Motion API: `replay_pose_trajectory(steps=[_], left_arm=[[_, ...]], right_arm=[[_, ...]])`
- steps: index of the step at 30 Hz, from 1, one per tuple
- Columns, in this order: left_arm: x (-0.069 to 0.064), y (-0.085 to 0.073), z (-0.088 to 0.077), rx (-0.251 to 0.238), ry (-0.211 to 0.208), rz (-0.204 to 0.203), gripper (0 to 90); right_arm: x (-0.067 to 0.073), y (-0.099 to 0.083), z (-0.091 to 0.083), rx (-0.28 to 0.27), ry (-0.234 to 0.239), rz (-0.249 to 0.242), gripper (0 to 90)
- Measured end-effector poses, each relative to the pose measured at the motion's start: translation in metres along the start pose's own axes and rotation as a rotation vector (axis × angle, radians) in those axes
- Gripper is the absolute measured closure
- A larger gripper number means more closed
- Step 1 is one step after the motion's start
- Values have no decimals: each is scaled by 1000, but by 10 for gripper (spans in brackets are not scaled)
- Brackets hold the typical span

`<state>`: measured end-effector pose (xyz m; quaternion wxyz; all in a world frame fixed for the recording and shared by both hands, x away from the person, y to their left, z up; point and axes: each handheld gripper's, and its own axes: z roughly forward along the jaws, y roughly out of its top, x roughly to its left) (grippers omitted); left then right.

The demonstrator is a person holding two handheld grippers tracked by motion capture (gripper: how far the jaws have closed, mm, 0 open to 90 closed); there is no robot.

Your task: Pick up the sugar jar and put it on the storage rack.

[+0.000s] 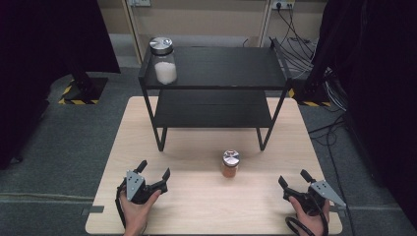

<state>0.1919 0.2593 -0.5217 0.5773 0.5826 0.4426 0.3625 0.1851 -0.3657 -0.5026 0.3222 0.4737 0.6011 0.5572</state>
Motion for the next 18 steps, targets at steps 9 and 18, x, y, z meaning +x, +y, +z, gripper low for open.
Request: replay_pose_trajectory(steps=[9, 18], left_arm=[[1, -3, -1, 15, -7, -5, 75], [-2, -3, -1, 11, -4, 9, 80]], right_arm=[[0, 0, 0, -2, 1, -1, 44], [0, -2, -1, -12, 0, -3, 44]])
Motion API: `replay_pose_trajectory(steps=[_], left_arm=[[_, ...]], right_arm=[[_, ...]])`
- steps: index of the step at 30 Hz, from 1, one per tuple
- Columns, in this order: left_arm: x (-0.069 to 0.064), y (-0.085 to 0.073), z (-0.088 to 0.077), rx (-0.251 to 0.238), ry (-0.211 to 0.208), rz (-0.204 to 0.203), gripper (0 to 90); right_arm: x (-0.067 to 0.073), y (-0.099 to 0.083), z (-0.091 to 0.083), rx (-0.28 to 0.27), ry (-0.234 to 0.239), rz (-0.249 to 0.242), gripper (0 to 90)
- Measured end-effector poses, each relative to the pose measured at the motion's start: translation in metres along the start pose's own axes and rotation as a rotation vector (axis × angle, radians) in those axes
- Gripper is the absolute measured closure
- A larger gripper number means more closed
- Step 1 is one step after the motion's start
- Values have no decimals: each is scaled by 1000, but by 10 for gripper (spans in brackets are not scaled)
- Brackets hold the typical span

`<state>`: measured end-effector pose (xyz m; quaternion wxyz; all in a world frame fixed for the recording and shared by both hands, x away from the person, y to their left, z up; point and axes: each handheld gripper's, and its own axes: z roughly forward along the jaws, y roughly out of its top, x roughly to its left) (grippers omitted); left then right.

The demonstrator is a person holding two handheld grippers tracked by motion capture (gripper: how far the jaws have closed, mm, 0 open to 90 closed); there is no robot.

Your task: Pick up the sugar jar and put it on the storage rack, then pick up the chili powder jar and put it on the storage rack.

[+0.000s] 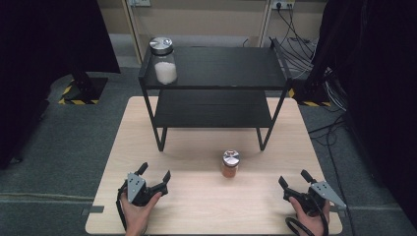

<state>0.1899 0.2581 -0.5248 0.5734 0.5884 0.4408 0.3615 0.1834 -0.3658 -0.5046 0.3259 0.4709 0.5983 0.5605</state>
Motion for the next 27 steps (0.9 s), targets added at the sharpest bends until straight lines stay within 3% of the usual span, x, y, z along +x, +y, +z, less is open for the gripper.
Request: replay_pose_trajectory(steps=[8, 16, 27], left_arm=[[1, 0, 0, -1, -2, -19, 81], [0, 1, 1, 7, -5, -3, 85], [1, 0, 0, 2, -6, -11, 85]], right_arm=[[1, -2, -1, -9, -4, 1, 44], [-2, -1, -1, -8, 2, 15, 44], [-1, -5, -3, -27, -4, 20, 41]])
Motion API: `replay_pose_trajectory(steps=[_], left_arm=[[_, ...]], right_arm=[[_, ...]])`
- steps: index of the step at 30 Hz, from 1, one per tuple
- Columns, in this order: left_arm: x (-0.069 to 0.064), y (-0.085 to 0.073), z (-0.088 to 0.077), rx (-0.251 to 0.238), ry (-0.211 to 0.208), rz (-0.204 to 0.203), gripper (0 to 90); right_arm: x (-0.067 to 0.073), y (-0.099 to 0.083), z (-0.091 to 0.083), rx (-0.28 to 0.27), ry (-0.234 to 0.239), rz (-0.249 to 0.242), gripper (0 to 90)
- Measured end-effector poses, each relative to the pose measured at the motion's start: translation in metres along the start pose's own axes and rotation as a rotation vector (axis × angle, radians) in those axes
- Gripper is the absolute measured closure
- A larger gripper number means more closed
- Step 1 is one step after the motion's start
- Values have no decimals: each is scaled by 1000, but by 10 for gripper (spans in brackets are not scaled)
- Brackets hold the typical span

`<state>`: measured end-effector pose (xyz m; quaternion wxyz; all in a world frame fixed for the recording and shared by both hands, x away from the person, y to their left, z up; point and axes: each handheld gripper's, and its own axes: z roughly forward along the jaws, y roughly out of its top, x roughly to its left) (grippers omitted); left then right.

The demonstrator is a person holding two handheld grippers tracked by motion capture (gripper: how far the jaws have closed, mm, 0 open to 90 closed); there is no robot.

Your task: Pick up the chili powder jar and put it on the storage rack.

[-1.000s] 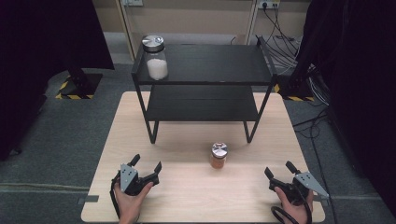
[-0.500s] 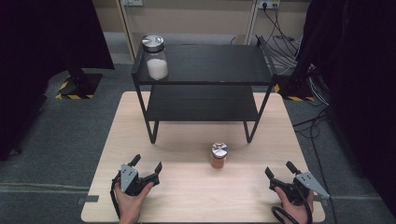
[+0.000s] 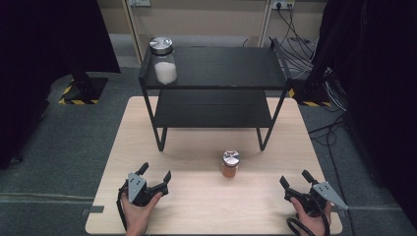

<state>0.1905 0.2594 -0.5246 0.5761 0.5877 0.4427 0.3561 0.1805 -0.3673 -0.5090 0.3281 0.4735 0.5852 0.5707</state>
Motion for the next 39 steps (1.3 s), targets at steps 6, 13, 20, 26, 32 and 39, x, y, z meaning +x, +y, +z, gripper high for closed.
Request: replay_pose_trajectory(steps=[6, 13, 20, 26, 32, 39], left_arm=[[1, 0, 0, 1, -2, -2, 85], [1, 0, 0, 2, -2, -1, 88], [2, 0, 0, -1, -3, -10, 86], [1, 0, 0, 1, -3, -7, 84], [0, 0, 0, -2, 0, -1, 83], [1, -1, -1, -6, -1, -7, 82]], right_arm=[[3, -1, 0, -6, 1, -15, 40], [14, 6, 10, -33, 121, -58, 39], [33, 10, 31, -14, 180, -87, 39], [41, 12, 41, -17, 204, -93, 39], [53, 13, 61, 14, 249, -101, 39], [71, 16, 85, 34, 274, -128, 44]])
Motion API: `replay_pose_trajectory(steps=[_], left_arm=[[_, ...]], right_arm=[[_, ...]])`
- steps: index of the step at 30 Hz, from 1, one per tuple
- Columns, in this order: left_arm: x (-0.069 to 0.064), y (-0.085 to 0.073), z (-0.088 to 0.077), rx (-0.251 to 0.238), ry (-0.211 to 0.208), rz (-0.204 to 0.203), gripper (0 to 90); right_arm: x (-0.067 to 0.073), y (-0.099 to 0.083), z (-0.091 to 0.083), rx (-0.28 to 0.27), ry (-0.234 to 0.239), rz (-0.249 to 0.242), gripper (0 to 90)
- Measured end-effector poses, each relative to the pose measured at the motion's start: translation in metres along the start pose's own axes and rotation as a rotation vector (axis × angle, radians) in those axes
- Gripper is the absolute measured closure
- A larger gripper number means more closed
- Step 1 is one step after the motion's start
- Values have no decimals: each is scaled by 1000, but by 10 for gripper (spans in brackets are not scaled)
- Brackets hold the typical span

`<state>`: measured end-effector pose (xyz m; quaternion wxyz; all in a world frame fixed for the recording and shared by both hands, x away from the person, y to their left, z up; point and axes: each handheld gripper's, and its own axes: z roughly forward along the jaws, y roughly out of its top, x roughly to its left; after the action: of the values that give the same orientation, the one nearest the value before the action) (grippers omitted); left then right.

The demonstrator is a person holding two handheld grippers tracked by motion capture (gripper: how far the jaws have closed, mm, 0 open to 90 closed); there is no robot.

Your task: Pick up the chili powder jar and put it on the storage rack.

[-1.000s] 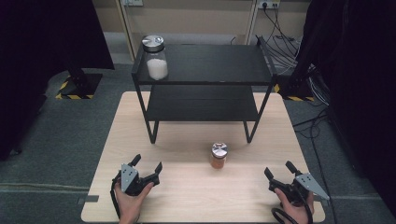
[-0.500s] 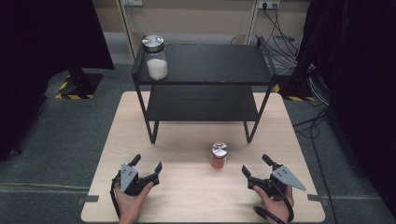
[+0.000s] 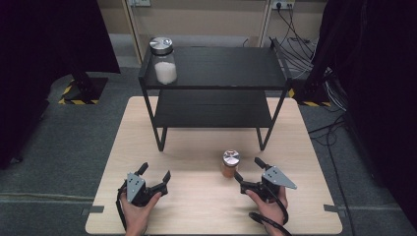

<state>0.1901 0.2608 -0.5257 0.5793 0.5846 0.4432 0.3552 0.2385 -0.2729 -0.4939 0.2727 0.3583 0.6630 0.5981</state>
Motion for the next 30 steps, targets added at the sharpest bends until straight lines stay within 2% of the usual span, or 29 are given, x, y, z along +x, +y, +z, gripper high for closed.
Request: replay_pose_trajectory(steps=[9, 17, 30], left_arm=[[0, 0, 0, 2, 1, -3, 82], [0, 0, 0, 2, 0, -4, 82], [-1, 1, 1, 7, 1, 3, 82]], right_arm=[[3, 2, 21, 22, 3, 8, 58], [5, 2, 36, 51, 22, -6, 121], [6, 4, 46, 89, 21, -28, 249]])
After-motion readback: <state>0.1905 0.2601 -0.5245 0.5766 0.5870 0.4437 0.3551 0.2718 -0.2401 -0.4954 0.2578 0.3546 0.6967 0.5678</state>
